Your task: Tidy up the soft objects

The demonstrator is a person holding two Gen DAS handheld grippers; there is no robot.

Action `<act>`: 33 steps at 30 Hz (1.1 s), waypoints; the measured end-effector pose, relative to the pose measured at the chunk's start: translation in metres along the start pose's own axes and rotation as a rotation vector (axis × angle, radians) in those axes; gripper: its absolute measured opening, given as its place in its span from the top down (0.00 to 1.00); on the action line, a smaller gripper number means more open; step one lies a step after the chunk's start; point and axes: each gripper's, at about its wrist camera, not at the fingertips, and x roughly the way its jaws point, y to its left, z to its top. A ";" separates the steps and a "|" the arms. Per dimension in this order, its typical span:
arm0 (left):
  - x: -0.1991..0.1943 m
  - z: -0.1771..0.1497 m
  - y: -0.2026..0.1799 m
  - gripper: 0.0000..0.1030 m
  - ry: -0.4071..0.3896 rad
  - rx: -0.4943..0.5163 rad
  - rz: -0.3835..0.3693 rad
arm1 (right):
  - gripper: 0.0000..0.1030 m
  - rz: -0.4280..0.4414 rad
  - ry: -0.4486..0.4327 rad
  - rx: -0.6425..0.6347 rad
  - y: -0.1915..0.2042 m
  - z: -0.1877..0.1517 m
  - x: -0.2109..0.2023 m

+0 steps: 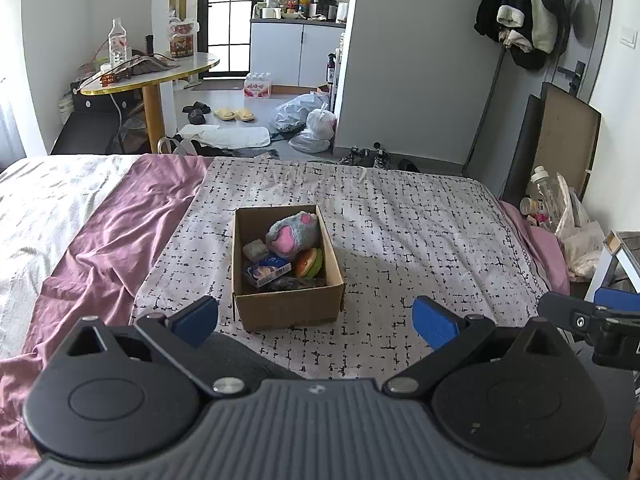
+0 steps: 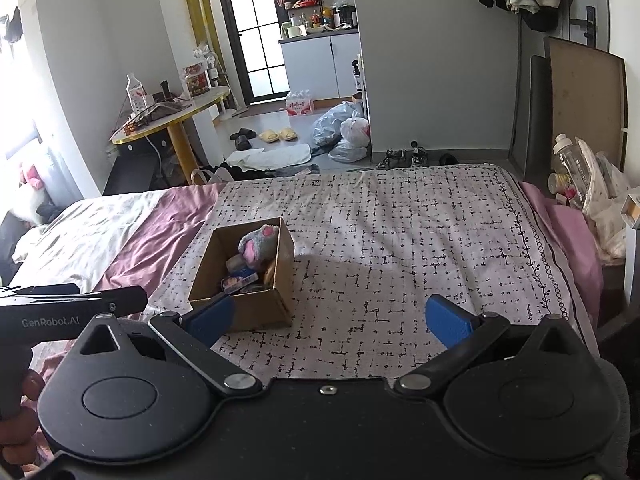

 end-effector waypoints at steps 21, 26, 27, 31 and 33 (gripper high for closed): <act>0.000 -0.001 0.002 0.00 0.015 -0.016 -0.018 | 0.00 0.005 0.003 0.011 -0.002 -0.001 -0.001; 0.000 -0.001 0.003 0.00 0.014 -0.017 -0.017 | 0.00 0.005 0.004 0.009 -0.003 -0.001 -0.002; 0.000 -0.001 0.003 0.00 0.015 -0.018 -0.018 | 0.00 0.004 0.004 0.008 -0.003 -0.001 -0.002; 0.000 -0.001 0.003 0.00 0.017 -0.020 -0.021 | 0.00 0.004 0.004 0.009 -0.004 -0.001 -0.002; 0.000 -0.001 0.003 0.00 0.017 -0.020 -0.022 | 0.00 0.004 0.003 0.007 -0.004 -0.001 -0.002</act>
